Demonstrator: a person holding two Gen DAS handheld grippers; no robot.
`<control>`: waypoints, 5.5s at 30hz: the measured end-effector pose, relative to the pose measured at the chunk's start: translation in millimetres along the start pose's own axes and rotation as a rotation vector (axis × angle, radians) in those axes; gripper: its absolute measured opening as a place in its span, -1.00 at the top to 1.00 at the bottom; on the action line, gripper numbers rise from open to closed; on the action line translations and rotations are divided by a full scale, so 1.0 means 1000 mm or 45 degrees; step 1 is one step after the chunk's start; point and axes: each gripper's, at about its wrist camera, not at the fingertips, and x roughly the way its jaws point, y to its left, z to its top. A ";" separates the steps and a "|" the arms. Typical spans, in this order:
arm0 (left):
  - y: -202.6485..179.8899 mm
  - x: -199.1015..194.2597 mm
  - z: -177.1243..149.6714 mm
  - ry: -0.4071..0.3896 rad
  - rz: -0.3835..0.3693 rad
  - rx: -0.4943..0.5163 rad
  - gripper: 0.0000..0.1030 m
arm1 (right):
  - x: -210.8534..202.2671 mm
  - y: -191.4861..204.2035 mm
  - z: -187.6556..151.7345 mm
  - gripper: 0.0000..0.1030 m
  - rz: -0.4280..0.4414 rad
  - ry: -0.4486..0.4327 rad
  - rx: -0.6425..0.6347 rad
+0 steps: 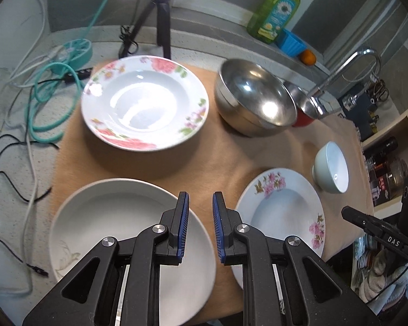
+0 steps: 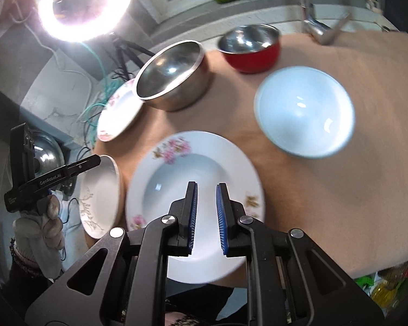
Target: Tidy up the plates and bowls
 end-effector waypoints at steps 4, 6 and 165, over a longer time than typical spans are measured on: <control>0.016 -0.009 0.012 -0.042 0.016 -0.027 0.69 | 0.010 0.024 0.011 0.73 0.052 0.006 -0.016; 0.028 -0.013 0.017 -0.055 0.022 -0.045 0.69 | 0.015 0.034 0.015 0.73 0.067 0.010 -0.028; -0.032 0.016 -0.036 0.025 -0.156 -0.164 0.69 | 0.036 -0.017 0.004 0.78 0.006 0.188 -0.193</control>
